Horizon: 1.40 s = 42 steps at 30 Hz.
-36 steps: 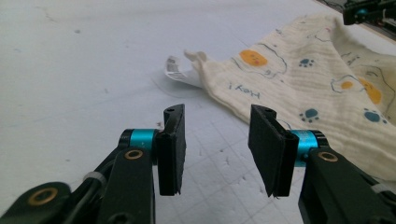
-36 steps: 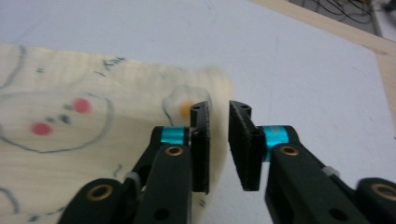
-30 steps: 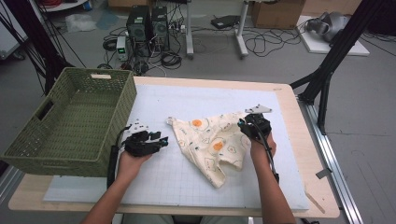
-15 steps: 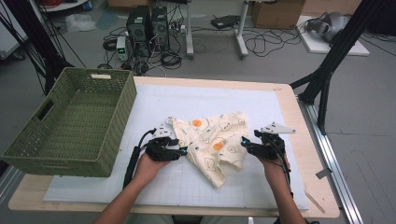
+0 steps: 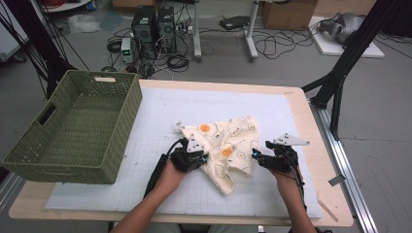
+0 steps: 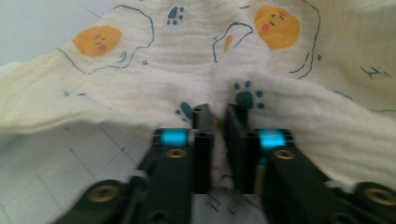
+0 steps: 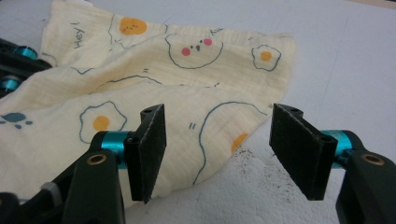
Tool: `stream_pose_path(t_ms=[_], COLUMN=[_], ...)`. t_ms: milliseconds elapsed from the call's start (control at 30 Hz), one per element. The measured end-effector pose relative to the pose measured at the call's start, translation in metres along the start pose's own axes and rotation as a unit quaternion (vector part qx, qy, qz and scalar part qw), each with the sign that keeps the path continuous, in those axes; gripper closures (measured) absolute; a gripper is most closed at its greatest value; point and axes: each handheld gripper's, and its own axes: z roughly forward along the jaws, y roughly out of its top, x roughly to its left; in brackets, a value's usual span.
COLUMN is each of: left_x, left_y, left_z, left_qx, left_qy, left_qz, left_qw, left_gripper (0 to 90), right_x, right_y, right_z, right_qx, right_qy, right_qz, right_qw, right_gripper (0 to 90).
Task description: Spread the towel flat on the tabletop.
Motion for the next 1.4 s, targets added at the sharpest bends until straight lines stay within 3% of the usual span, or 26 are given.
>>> stream_pose_path(t_ms=[33, 67, 100, 167, 200, 233, 300, 367, 400, 533, 567, 600, 667, 733, 767, 833, 867, 1000, 1067, 1133, 1167, 1233, 1267, 1300, 1367, 1400], left_x=[0.0, 0.003, 0.011, 0.023, 0.023, 0.038, 0.046, 0.06, 0.07, 0.081, 0.088, 0.088, 0.095, 0.098, 0.098, 0.097, 0.097, 0.096, 0.095, 0.094, 0.094, 0.094, 0.093, 0.093, 0.091, 0.091], left_y=[0.0, 0.0, -0.002, -0.006, -0.006, -0.011, -0.014, -0.021, -0.028, -0.036, -0.04, -0.04, -0.044, -0.046, -0.046, -0.045, -0.045, -0.046, -0.047, -0.049, -0.05, -0.049, -0.049, -0.049, -0.048, -0.048], left_z=[0.0, -0.001, -0.005, -0.012, -0.012, -0.022, -0.028, -0.038, -0.047, -0.057, -0.062, -0.062, -0.065, -0.066, -0.067, -0.069, -0.071, -0.074, -0.076, -0.077, -0.078, -0.078, -0.079, -0.08, -0.08, -0.079], left_qx=[0.0, 0.001, -0.001, -0.011, -0.011, -0.024, -0.028, -0.033, -0.038, -0.042, -0.045, -0.045, -0.049, -0.052, -0.053, -0.059, -0.062, -0.063, -0.067, -0.067, -0.066, -0.067, -0.071, -0.073, -0.075, -0.072], left_qy=[0.002, -0.002, -0.007, 0.005, 0.005, 0.013, 0.017, 0.027, 0.039, 0.058, 0.076, 0.076, 0.094, 0.098, 0.101, 0.102, 0.104, 0.097, 0.095, 0.09, 0.083, 0.08, 0.079, 0.077, 0.073, 0.07], left_qz=[0.003, -0.01, -0.036, -0.06, -0.06, -0.093, -0.105, -0.127, -0.141, -0.15, -0.157, -0.157, -0.169, -0.175, -0.175, -0.183, -0.185, -0.182, -0.182, -0.179, -0.179, -0.179, -0.181, -0.178, -0.176, -0.173], left_qw=[1.0, 0.9999, 0.9993, 0.9982, 0.9982, 0.9953, 0.9939, 0.991, 0.9885, 0.986, 0.9837, 0.9837, 0.98, 0.9783, 0.9779, 0.976, 0.9754, 0.9764, 0.9764, 0.9773, 0.9781, 0.9783, 0.9778, 0.9784, 0.9789, 0.9797], left_gripper=[82.5, 85.2, 86.2, 86.5, 86.5, 86.5, 86.5, 86.4, 86.5, 86.4, 86.4, 86.4, 86.2, 83.9, 69.1, 64.9, 56.7, 51.9, 51.2, 51.2, 51.1, 51.1, 51.1, 51.1, 51.1, 51.1], right_x=[0.0, 0.0, 0.001, 0.0, 0.0, 0.0, -0.001, -0.001, 0.0, 0.002, 0.002, 0.002, 0.004, 0.006, 0.01, 0.011, 0.014, 0.023, 0.036, 0.041, 0.044, 0.044, 0.044, 0.045, 0.041, 0.035], right_y=[0.0, 0.0, 0.0, -0.001, -0.001, -0.001, -0.001, -0.002, -0.002, -0.003, -0.003, -0.003, -0.003, -0.004, -0.004, -0.004, -0.003, -0.002, -0.001, -0.001, 0.001, 0.002, 0.002, 0.002, 0.002, 0.002], right_z=[0.0, 0.0, -0.001, -0.002, -0.002, -0.002, -0.002, -0.001, 0.0, 0.003, 0.004, 0.004, 0.006, 0.008, 0.012, 0.015, 0.021, 0.033, 0.047, 0.052, 0.055, 0.054, 0.054, 0.053, 0.051, 0.047], right_qx=[0.0, 0.001, 0.0, -0.001, -0.002, -0.003, -0.001, 0.003, 0.004, 0.009, 0.01, 0.01, 0.013, 0.019, 0.025, 0.028, 0.034, 0.051, 0.067, 0.077, 0.075, 0.074, 0.074, 0.076, 0.076, 0.074], right_qy=[0.0, 0.0, 0.0, 0.0, 0.0, -0.001, -0.001, -0.002, -0.001, -0.001, 0.0, 0.0, 0.004, 0.007, 0.014, 0.017, 0.026, 0.04, 0.056, 0.056, 0.068, 0.05, 0.05, 0.03, -0.003, -0.036], right_qz=[0.0, 0.0, 0.001, 0.003, 0.006, 0.007, 0.008, 0.006, 0.006, 0.005, 0.002, 0.002, 0.002, 0.0, -0.003, -0.005, -0.013, -0.019, -0.04, -0.054, -0.068, -0.087, -0.087, -0.099, -0.097, -0.094], right_qw=[1.0, 1.0, 1.0, 1.0, 1.0, 1.0, 1.0, 1.0, 1.0, 0.9999, 1.0, 1.0, 0.9999, 0.9998, 0.9996, 0.9994, 0.999, 0.9978, 0.9954, 0.994, 0.9925, 0.9921, 0.9921, 0.9917, 0.9924, 0.9922], right_gripper=[36.2, 36.3, 36.3, 36.3, 36.2, 36.3, 36.2, 36.3, 36.3, 36.3, 36.4, 36.4, 36.6, 37.2, 39.6, 41.4, 44.1, 46.5, 50.4, 52.2, 71.9, 86.8, 86.8, 87.1, 87.2, 87.3])
